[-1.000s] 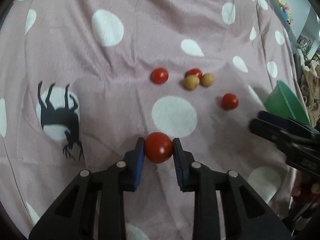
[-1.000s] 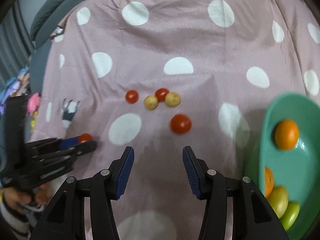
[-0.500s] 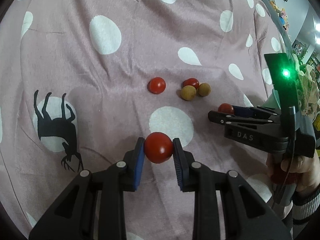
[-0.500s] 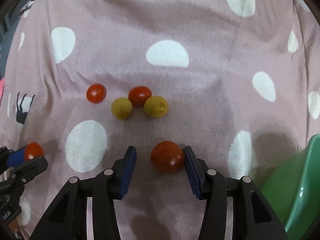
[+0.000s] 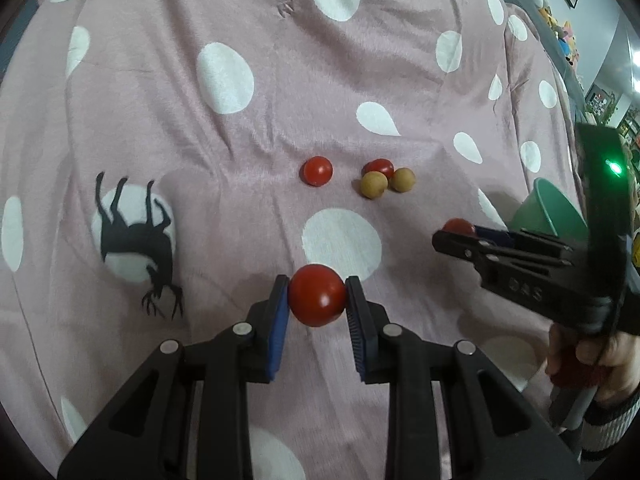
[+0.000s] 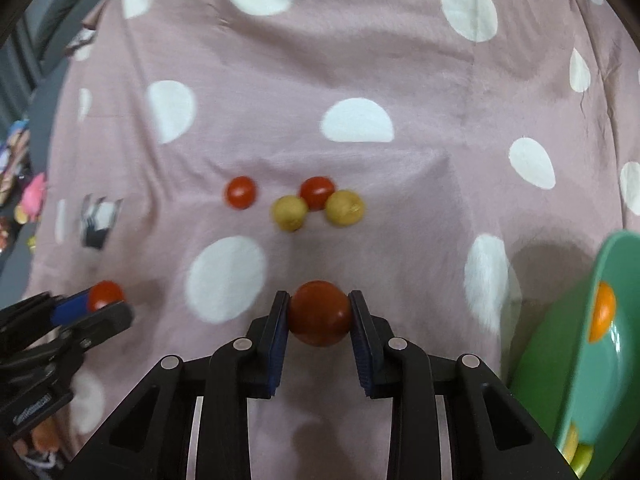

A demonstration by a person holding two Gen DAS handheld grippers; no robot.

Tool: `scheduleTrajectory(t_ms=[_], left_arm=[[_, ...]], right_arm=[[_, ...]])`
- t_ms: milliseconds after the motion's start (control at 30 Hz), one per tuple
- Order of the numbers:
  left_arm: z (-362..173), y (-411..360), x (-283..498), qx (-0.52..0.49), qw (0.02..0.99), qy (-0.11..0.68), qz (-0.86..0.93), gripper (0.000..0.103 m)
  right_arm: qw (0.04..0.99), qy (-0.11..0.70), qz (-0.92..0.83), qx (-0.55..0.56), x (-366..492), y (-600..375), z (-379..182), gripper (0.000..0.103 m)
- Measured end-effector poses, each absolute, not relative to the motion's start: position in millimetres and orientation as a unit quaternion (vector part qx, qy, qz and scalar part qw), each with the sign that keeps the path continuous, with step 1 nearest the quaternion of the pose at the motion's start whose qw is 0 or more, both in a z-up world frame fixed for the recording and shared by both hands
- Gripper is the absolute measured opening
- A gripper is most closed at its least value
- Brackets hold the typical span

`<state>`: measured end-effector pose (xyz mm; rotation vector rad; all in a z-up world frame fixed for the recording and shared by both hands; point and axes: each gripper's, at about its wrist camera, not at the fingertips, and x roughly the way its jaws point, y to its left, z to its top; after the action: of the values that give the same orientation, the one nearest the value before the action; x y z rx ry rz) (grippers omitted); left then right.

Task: Organize fruits
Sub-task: 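Carry both cherry tomatoes to the green bowl and open both tools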

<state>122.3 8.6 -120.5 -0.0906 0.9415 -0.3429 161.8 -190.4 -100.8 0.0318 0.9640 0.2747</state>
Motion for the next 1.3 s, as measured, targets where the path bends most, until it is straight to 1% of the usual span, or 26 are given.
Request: scheduleTrajectory(t_ms=[300,600,1000,1133,1300], left_arm=[[-119,16,76,-0.065,0.870,0.463,-0.160,0.027],[-91,-5,45,-0.048,0.878,0.440,-0.180,0.027],[-56,-74,49,-0.002,0.880,0.407,-0.246,0.027],[-48,-115,57,0.024,0.875,0.393,-0.282,0.027],[-51,-167,73,0.051,0.858,0.396,-0.322,0.027]], right_arm=[[0.871,0.449,0.190,0.056,95,-196,-87,0.031],[0.887,0.405,0.199,0.094,61,-214,-61,0.031],[0.915,0.348,0.128,0.161,30,-299,-39,0.031],[0.922,0.332,0.088,0.177,24,-330,-39,0.031],[0.925,0.328,0.054,0.186,19,-356,-44,0.031]])
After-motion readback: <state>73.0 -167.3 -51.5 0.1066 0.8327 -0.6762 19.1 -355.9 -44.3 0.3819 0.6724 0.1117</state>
